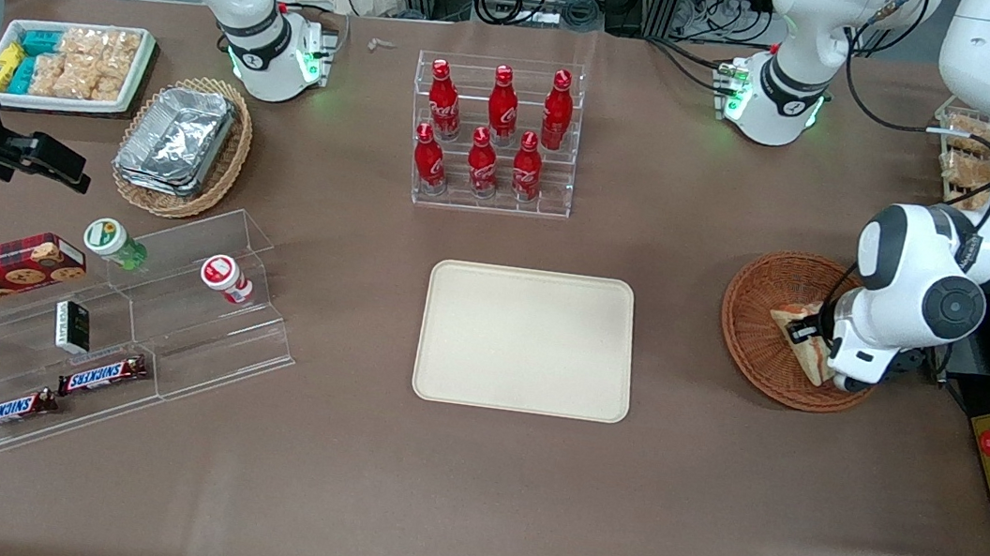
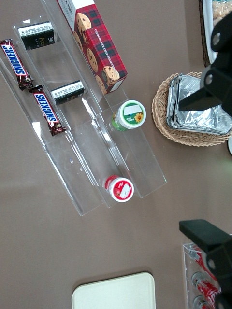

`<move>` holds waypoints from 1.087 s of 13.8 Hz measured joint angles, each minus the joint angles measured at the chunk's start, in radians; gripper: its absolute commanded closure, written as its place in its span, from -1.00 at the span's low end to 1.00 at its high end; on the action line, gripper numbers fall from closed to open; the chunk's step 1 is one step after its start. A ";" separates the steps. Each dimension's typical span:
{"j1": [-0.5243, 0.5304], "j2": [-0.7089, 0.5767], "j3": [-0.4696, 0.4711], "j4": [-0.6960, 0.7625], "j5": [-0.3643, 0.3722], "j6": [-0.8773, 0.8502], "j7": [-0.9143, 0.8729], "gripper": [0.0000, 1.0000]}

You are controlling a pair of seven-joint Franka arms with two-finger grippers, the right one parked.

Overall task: Place sandwich from basket to tray
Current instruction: 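Lower the left gripper and close it on the sandwich's edge, then lift the sandwich out of the basket with the left gripper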

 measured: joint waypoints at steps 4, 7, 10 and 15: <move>-0.009 -0.006 -0.001 0.087 0.002 -0.125 -0.007 0.63; -0.019 -0.032 -0.003 0.220 0.004 -0.322 -0.009 0.63; -0.019 -0.052 -0.003 0.404 0.006 -0.561 0.012 0.63; -0.019 -0.059 -0.002 0.633 0.007 -0.807 0.109 0.63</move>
